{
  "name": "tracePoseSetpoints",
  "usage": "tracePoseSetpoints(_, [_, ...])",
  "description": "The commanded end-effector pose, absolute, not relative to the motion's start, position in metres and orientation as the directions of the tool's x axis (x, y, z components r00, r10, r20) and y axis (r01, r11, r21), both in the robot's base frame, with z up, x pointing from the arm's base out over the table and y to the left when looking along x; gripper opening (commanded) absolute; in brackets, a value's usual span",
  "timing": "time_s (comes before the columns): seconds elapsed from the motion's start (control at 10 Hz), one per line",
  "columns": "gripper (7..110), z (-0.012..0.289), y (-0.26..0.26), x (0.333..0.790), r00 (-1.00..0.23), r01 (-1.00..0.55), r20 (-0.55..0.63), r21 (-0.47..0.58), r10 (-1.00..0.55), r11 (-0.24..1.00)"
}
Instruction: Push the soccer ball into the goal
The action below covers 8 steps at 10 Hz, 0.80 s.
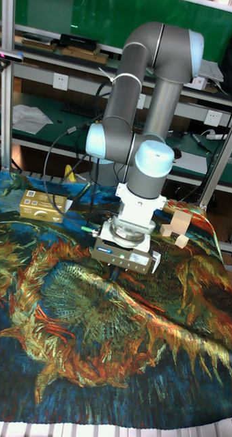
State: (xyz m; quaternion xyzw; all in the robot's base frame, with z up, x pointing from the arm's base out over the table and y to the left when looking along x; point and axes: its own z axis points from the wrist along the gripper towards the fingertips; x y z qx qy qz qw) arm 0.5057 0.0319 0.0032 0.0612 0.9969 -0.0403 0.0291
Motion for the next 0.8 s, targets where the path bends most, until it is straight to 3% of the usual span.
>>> tracePoseSetpoints(0.0, [7, -0.001, 0.018, 0.537, -0.986, 0.095, -0.146, -0.119, 0.077, 0.988])
tracePoseSetpoints(0.4, [7, 0.012, 0.019, 0.531, -0.983, 0.116, -0.154, -0.107, 0.099, 0.987])
tracePoseSetpoints(0.7, [7, 0.038, 0.031, 0.49, -0.987, 0.142, -0.076, -0.028, 0.139, 0.989])
